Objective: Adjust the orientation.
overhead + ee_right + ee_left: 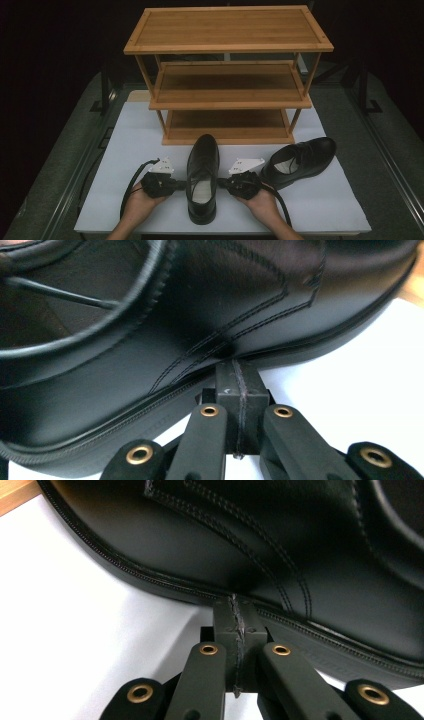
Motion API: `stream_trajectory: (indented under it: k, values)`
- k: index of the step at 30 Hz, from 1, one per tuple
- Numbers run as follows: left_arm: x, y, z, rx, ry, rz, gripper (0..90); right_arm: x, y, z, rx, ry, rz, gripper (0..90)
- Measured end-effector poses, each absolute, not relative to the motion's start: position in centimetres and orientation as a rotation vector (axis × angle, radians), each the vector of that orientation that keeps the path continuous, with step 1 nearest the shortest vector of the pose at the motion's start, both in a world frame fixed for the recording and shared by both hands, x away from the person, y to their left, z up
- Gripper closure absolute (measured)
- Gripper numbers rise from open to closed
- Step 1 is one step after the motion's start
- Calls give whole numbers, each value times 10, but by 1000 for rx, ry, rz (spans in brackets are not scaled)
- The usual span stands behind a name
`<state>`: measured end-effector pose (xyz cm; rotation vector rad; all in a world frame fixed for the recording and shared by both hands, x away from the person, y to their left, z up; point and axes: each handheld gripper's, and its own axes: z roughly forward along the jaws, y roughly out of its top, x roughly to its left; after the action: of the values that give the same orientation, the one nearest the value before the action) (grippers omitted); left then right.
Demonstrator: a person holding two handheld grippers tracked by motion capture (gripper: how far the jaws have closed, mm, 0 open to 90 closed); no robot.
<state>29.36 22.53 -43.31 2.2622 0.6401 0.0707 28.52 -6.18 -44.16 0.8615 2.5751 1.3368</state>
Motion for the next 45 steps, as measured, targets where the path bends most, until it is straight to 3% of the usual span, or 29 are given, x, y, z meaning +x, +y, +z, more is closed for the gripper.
stream_trajectory:
  k: [19, 45]
  values:
    - [288, 215, -430, 2282, 620, 124, 900, 270, -59, -444, 839, 2625, 1327, 899]
    - [280, 201, -430, 2284, 581, 76, 900, 263, -75, -442, 850, 2623, 1296, 899]
